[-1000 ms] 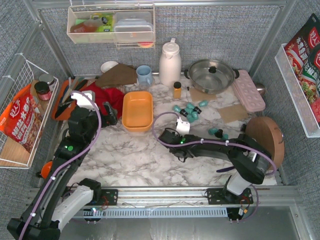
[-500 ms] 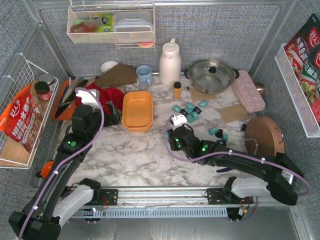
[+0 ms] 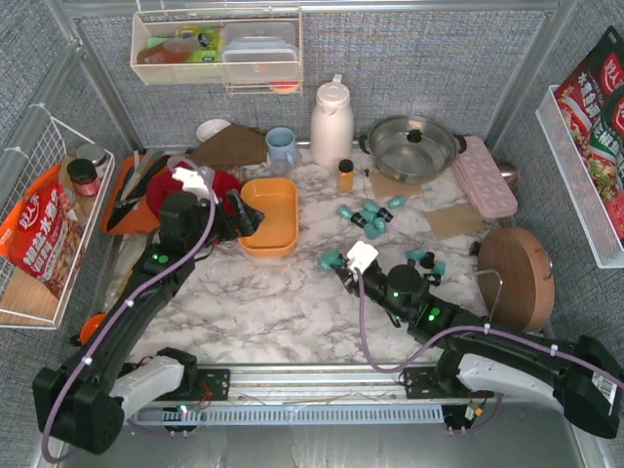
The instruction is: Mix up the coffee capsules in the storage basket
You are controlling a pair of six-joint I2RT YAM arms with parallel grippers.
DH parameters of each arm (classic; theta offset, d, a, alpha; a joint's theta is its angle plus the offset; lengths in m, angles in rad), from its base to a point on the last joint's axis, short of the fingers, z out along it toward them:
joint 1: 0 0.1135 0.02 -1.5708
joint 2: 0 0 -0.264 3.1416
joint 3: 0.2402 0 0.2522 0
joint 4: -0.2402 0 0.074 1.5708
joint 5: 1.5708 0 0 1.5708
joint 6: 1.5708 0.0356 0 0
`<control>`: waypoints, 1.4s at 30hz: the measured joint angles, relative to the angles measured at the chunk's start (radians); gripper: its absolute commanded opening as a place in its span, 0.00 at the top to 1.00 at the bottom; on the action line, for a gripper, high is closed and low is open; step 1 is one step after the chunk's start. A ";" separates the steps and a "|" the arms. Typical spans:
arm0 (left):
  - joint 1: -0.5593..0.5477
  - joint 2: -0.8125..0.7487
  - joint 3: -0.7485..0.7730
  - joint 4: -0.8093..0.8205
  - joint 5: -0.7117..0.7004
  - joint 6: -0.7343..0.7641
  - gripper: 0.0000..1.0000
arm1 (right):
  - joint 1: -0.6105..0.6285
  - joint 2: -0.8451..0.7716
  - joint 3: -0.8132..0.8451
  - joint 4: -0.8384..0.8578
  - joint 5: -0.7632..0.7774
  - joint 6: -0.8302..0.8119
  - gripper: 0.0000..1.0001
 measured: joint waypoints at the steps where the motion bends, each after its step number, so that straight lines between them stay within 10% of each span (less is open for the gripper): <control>1: -0.003 0.027 0.012 0.010 0.024 -0.014 0.01 | -0.005 -0.002 -0.007 0.023 -0.001 -0.024 0.68; 19: -0.404 0.326 0.145 0.176 0.076 0.037 0.21 | -0.143 -0.021 -0.153 0.252 -0.206 -0.146 0.57; 30: -0.467 0.453 0.224 0.161 0.071 0.076 0.28 | -0.150 -0.053 -0.126 0.207 -0.232 -0.149 0.45; 42: -0.467 0.210 0.135 0.009 -0.364 0.063 0.20 | -0.149 0.007 0.047 -0.228 -0.108 0.209 0.24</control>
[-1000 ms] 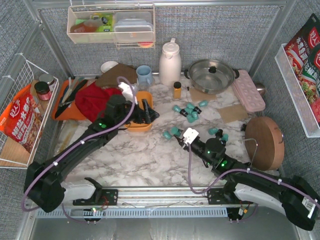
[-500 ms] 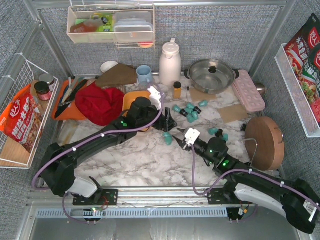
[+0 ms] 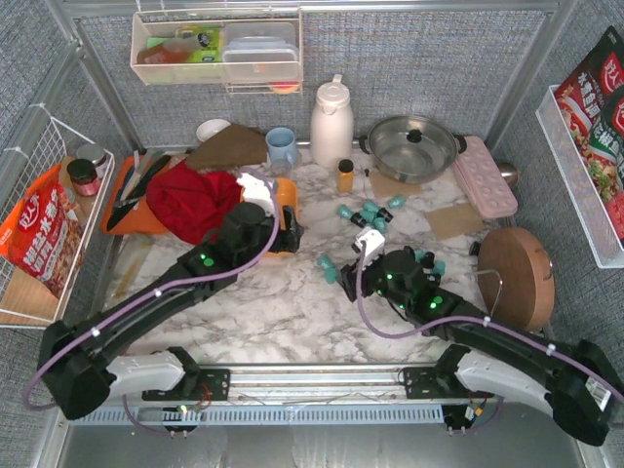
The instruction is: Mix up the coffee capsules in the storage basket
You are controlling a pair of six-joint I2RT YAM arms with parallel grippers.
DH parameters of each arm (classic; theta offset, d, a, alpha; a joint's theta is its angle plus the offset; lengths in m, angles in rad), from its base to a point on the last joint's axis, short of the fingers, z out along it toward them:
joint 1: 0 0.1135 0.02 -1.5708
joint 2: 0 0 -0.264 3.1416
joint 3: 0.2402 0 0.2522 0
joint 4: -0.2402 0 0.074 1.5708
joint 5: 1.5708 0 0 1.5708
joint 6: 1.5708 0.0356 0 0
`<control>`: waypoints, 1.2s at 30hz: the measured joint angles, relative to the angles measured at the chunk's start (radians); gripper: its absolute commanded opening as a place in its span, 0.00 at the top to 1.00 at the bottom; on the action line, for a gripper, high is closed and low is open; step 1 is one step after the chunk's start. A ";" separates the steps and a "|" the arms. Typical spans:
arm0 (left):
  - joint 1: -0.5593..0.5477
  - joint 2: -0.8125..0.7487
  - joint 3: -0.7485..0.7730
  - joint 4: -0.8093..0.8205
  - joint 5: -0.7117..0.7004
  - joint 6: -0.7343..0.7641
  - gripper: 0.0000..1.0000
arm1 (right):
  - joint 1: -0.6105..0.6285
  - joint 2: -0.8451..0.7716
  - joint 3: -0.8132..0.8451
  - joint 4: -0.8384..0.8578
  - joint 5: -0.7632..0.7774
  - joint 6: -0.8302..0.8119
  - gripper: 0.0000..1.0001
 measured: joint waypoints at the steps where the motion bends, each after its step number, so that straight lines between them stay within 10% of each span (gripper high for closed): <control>1: 0.000 -0.027 -0.015 -0.004 -0.035 -0.001 0.20 | 0.000 0.022 0.000 -0.028 0.011 0.023 0.24; 23: 0.000 -0.166 -0.134 -0.027 -0.203 0.003 0.18 | 0.010 0.594 0.202 0.002 0.058 0.128 0.37; 36: 0.000 -0.171 -0.157 -0.021 -0.203 0.007 0.18 | 0.019 0.641 0.245 -0.007 0.096 0.106 0.76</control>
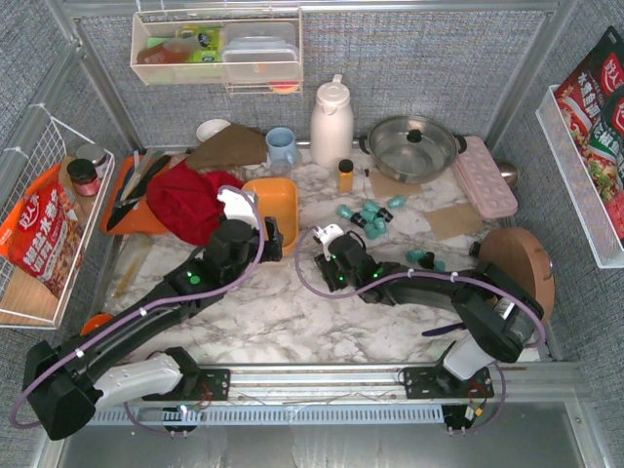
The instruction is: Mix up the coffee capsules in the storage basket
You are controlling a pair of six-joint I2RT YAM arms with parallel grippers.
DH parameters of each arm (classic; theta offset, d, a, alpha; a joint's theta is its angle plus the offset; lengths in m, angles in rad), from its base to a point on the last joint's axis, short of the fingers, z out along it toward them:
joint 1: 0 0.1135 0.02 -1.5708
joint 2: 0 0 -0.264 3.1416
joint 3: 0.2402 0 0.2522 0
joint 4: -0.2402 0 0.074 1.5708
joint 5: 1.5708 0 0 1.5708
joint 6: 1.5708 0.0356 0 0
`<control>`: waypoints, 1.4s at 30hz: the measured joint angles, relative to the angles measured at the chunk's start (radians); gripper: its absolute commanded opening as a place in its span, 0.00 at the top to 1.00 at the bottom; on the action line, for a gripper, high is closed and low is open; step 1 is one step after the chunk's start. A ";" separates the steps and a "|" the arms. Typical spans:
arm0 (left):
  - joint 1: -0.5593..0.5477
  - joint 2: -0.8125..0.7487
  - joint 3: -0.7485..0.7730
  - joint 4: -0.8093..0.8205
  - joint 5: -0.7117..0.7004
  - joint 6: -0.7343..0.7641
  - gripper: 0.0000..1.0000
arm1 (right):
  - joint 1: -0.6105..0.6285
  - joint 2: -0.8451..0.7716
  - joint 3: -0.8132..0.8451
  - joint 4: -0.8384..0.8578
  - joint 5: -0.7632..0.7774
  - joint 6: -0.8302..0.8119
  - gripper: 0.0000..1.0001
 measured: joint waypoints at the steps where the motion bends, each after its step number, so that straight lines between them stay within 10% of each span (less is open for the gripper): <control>1: 0.000 -0.001 0.000 0.000 0.000 0.000 0.18 | 0.001 -0.004 0.001 -0.005 0.000 0.000 0.79; 11: 0.000 -0.056 -0.109 0.134 0.065 0.058 0.12 | -0.002 -0.247 0.024 -0.175 0.016 0.005 0.81; 20: 0.000 -0.034 -0.374 0.607 0.386 0.345 0.01 | -0.056 -0.511 0.163 -0.438 0.040 0.021 0.81; 33: -0.003 0.435 -0.504 1.505 0.671 0.699 0.13 | -0.067 -0.617 0.241 -0.525 -0.095 0.160 0.81; 42: -0.057 0.569 -0.394 1.709 0.745 0.736 0.14 | -0.067 -0.624 0.166 -0.431 -0.198 0.262 0.81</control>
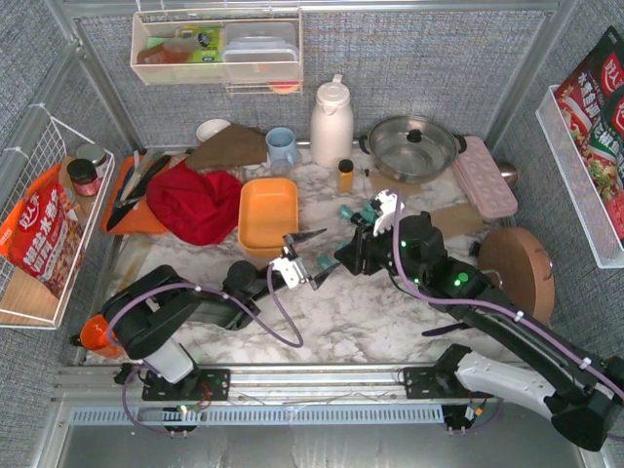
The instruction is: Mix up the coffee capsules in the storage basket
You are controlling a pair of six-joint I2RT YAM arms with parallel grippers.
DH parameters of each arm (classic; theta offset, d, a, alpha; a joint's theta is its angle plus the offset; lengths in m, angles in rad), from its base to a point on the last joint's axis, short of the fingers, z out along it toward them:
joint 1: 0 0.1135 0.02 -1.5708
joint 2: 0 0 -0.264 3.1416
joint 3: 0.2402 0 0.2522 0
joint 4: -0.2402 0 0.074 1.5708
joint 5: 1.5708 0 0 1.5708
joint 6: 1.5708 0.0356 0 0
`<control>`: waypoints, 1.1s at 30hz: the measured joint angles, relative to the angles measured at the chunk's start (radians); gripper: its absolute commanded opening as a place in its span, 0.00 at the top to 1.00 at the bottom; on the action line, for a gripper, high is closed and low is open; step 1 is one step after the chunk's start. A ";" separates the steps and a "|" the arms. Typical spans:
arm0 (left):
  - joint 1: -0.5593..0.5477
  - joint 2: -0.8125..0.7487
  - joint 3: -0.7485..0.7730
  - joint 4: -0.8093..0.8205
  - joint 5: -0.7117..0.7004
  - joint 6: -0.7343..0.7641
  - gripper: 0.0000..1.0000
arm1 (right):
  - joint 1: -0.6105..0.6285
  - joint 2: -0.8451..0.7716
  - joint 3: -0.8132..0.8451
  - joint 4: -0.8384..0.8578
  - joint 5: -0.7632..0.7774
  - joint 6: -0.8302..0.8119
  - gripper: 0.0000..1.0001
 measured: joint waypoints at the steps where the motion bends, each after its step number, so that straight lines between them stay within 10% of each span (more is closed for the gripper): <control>1: -0.006 0.007 0.005 0.005 0.006 0.000 0.15 | 0.000 -0.005 -0.007 0.011 -0.001 0.005 0.81; 33: -0.068 0.039 0.057 0.018 0.003 -0.061 0.67 | -0.001 -0.037 -0.051 0.072 0.005 0.016 0.68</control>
